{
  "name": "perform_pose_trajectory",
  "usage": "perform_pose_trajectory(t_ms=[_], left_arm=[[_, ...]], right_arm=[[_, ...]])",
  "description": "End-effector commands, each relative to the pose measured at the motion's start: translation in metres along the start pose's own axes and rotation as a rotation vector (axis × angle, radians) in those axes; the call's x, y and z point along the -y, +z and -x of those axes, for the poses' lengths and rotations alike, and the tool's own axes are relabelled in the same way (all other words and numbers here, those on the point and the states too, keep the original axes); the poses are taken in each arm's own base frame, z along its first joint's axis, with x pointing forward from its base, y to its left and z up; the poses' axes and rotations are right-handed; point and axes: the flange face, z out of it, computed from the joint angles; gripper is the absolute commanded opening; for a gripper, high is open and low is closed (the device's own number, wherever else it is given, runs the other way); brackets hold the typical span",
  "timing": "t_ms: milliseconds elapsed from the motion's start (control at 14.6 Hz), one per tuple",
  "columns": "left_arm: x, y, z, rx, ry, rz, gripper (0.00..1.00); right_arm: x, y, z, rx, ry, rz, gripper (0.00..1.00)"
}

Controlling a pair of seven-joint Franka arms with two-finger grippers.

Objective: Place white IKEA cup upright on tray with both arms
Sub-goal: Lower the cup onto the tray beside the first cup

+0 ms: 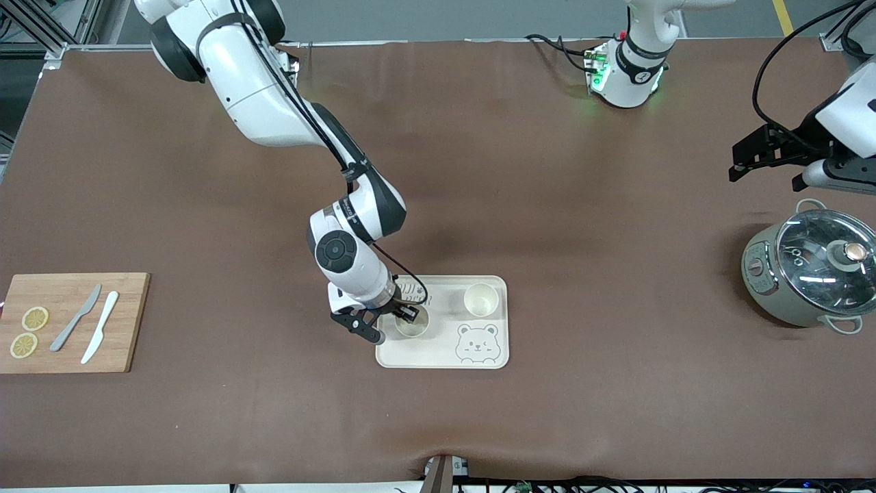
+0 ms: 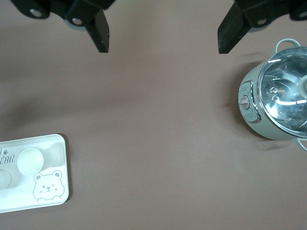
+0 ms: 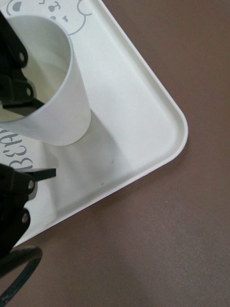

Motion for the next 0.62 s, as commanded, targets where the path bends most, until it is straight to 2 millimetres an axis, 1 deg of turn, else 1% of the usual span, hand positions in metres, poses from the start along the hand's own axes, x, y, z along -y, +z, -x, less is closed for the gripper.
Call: perform_pose_trajectory(t_ms=[0,343,549], left_arm=[[0.003,-0.002,-0.003,0.003,-0.007,0.002,1.00],[0.004,-0.002,-0.003,0.006,-0.013,0.004,1.00],[0.004,-0.001,-0.002,0.007,-0.013,0.004,1.00]], right_arm=[[0.002,0.002,0.001,-0.021,0.006,0.002,1.00],[0.003,0.001,0.001,-0.021,-0.001,0.002,1.00],[0.005,-0.009,-0.001,-0.024,-0.004,0.000,1.00]])
